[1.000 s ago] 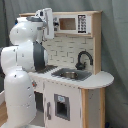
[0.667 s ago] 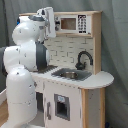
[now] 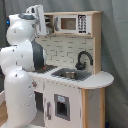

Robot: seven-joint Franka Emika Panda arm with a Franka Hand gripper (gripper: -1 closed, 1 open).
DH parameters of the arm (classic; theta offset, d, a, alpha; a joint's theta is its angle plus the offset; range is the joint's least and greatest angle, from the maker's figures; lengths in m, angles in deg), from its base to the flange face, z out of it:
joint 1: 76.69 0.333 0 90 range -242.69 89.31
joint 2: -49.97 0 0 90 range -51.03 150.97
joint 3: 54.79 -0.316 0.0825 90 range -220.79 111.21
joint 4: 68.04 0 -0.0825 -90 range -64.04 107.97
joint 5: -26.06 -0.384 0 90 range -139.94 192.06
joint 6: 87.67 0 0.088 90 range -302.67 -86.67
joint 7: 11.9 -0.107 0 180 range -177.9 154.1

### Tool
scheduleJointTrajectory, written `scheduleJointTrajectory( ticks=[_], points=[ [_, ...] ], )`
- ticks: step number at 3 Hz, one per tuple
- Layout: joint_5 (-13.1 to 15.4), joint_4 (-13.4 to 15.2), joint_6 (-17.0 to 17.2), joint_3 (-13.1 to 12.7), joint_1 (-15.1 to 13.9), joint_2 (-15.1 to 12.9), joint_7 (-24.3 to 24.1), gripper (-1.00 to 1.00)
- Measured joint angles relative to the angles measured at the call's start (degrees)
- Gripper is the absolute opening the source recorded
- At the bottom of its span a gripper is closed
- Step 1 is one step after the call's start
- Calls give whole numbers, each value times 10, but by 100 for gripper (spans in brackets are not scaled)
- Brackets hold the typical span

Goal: Play with the kitchen

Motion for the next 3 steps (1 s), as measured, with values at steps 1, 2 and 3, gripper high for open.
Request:
scheduleJointTrajectory(
  ticks=[1, 2, 3],
  points=[
    [13, 42, 25, -39, 0, 22, -15, 100],
    [29, 83, 41, -68, 0, 44, -28, 100],
    [45, 123, 62, -112, 0, 64, -33, 100]
  ],
)
